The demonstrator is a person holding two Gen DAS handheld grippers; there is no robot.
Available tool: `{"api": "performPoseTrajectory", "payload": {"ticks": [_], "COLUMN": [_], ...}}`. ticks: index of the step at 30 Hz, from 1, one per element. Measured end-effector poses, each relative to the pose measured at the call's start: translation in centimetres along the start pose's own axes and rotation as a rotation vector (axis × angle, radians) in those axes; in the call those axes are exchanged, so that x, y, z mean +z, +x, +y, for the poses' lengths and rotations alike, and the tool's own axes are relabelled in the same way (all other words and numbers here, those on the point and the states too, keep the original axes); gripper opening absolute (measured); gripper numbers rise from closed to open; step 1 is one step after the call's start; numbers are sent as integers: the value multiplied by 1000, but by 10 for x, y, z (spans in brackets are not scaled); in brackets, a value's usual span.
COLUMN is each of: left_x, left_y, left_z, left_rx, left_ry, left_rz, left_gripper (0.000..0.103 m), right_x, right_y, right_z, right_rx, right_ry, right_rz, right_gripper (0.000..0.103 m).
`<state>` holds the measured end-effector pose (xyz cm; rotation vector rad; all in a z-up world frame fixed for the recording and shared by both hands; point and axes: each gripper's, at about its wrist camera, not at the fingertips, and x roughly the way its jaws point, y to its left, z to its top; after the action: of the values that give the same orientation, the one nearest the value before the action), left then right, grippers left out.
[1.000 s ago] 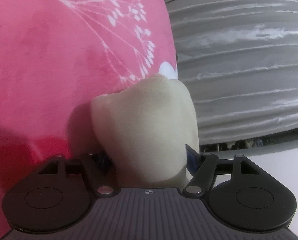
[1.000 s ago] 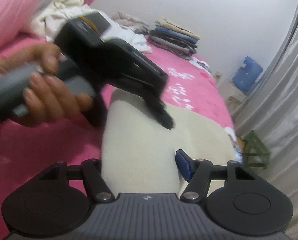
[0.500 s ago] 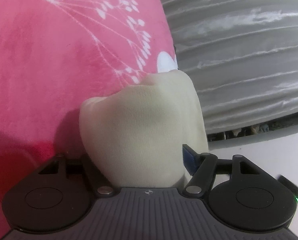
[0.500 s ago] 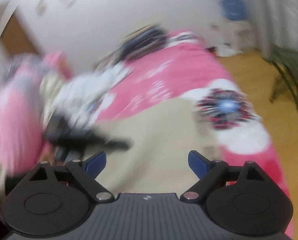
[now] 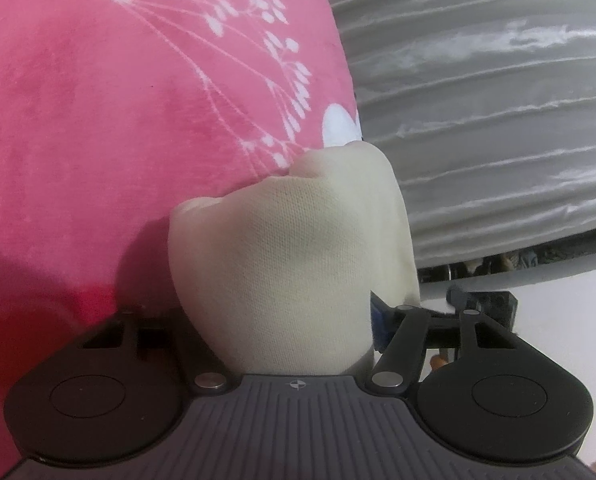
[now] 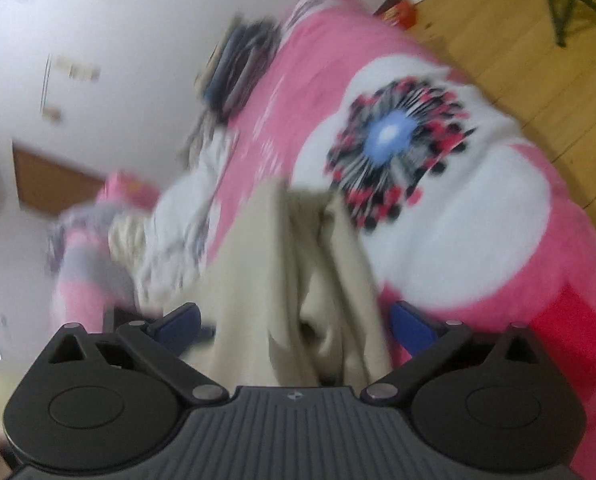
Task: Fold clothes
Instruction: 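Lift the bundle edge with both tools and roll it over the bundle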
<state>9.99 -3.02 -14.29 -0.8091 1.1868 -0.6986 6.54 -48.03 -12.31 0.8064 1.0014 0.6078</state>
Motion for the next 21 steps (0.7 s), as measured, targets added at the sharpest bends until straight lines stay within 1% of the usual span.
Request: {"api": "performPoseTrajectory", "payload": {"ticks": [3,4,6,12,15,17,21], "left_x": [3,3,3,1,0,0,-1], "left_y": [5,5,6,6,7,8,8], "left_z": [-1,-1,0,-1,-1,-1,3], "left_rx": [-6,-9,-14,-18,-22,-26,-42], "left_ry": [5,7,10,15,19,22,23], "left_rz": [-1,-1,-3,-11,-16,-19,-25], "left_gripper": [60,60,59,59,59,59,58], "right_x": [-22,-30,-36,0,5,-4,-15], "right_y": [4,5,5,20,30,31,30], "right_z": [16,22,27,4,4,10,9], "right_rx": [-40,-55,-55,113,143,150,247], "right_ry": [-109,-148,-174,-27,-45,-106,-53], "right_rz": [124,153,179,113,149,212,237], "right_gripper": [103,103,103,103,103,103,103]}}
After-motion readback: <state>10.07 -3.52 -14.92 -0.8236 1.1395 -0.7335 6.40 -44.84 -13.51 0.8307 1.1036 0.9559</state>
